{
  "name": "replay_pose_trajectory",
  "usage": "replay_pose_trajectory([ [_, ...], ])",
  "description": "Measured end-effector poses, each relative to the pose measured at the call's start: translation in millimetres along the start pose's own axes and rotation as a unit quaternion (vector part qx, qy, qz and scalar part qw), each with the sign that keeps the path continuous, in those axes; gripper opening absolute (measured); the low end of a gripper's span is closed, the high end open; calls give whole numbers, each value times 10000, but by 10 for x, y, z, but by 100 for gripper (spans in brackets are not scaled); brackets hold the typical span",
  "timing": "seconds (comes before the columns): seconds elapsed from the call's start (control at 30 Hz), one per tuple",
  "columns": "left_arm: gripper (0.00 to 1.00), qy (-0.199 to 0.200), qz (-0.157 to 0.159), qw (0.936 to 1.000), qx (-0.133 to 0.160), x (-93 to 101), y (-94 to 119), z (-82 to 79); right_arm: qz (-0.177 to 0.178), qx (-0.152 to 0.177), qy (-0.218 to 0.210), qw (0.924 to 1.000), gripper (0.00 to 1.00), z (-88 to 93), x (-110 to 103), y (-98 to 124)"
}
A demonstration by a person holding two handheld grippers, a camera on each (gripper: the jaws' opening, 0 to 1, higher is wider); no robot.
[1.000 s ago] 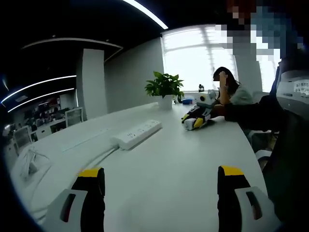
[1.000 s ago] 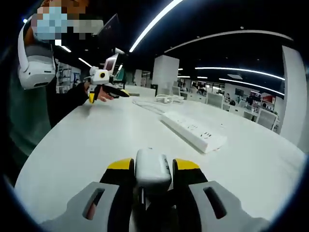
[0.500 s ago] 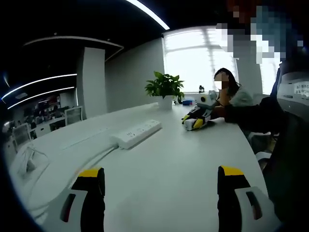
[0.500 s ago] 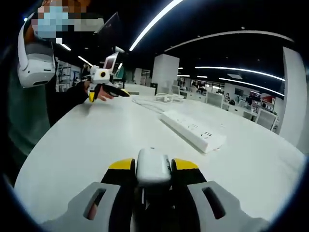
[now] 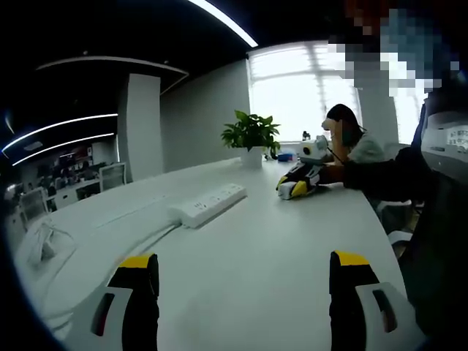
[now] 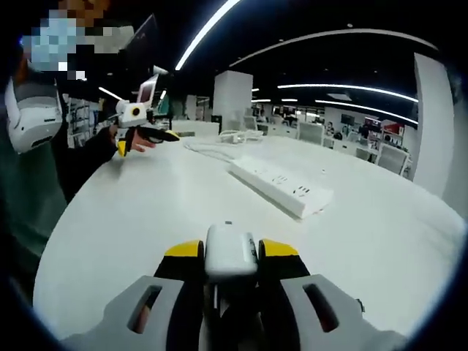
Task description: Straighten the power strip on the desk, plug the charger into it
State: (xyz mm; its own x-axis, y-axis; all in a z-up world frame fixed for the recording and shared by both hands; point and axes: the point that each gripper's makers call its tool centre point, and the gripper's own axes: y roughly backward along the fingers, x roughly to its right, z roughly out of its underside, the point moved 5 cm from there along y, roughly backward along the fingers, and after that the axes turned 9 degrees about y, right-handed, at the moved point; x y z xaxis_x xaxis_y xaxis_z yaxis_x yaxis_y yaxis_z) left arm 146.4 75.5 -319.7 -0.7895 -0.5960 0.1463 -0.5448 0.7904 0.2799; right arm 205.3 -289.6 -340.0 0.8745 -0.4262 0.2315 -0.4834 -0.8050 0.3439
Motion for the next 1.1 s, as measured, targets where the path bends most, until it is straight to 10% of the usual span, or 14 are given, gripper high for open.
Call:
replay_pose_trajectory([
  [1.1,97,-45,66,10000,60,38,-5,25,63,-598,380,9975,24,-391,143,69],
])
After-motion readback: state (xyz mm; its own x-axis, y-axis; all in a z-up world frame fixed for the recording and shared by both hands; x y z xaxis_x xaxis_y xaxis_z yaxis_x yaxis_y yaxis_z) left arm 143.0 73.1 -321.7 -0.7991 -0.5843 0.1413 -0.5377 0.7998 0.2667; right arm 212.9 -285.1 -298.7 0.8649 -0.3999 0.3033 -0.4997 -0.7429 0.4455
